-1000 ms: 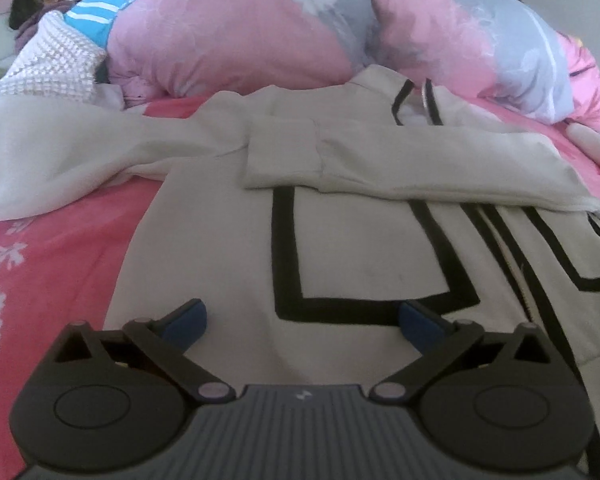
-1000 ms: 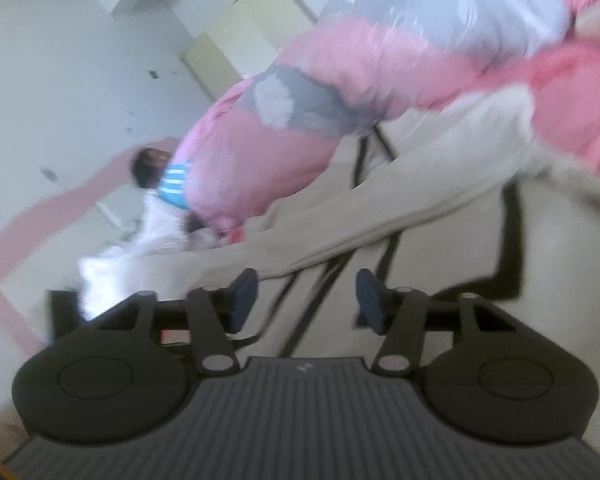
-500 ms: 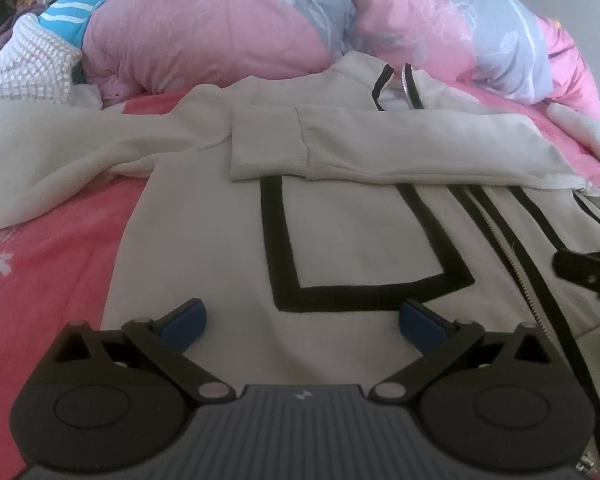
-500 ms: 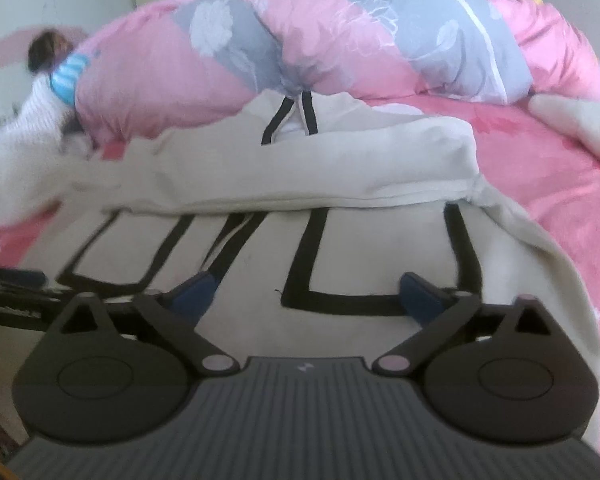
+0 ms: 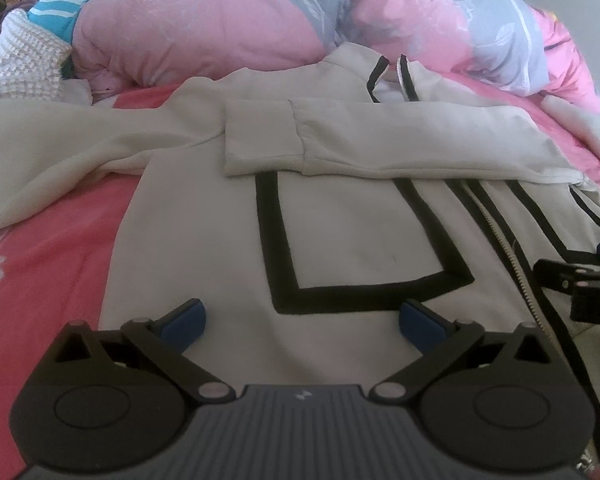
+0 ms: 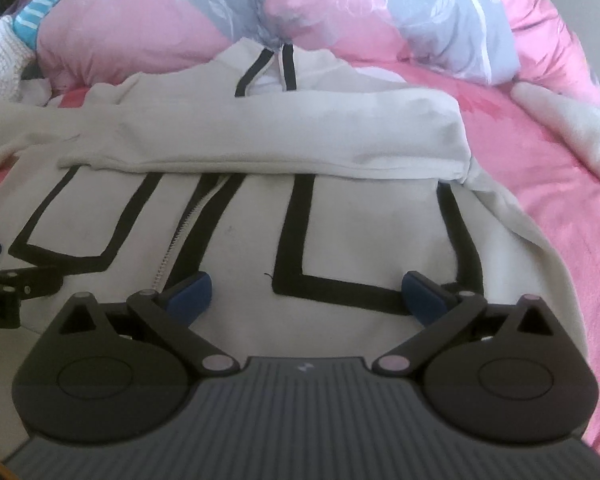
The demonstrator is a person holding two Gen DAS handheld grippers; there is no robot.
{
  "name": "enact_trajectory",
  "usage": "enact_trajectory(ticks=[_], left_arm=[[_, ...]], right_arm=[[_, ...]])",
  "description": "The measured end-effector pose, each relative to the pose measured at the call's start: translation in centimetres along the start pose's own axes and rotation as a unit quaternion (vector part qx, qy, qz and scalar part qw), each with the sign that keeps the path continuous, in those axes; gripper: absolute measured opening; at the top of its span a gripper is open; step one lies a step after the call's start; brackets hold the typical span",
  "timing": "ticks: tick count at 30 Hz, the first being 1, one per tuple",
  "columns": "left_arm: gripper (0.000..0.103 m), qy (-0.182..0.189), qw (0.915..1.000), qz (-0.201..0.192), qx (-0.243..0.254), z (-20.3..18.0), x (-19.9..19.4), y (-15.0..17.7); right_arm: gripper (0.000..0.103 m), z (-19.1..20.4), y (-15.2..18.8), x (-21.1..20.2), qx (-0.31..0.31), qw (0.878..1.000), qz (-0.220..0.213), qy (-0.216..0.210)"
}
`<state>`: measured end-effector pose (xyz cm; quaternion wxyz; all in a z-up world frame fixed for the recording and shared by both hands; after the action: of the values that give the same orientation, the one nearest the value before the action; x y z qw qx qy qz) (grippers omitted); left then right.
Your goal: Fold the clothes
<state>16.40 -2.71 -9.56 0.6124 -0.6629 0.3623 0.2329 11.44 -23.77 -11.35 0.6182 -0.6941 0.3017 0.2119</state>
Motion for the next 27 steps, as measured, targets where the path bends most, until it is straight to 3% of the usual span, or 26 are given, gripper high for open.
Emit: enact_trajectory(ticks=[13,27], left_arm=[[0.103,-0.003,0.9997,0.022,-0.006,-0.15,0.13,-0.41],[0.103,-0.003,0.9999,0.000,0.015,-0.26,0.08,0.02]], right_arm=[[0.102,0.24,-0.02,0.27,0.006,1.000,0.024,0.013],[0.102,0.23,0.05,0.18,0.005,1.000,0.017,0.017]])
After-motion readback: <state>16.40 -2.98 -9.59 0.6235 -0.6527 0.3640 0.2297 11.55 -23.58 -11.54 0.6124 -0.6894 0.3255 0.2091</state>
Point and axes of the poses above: each gripper's, at about its wrist camera, not at the fingertips, and x roughly the way its jaws point, z to its left, y to its underside, the point moved 5 cm from there along x, roughly the way its jaws point, and after that the axes turned 11 degrees about -x, right-handed, at the moved point
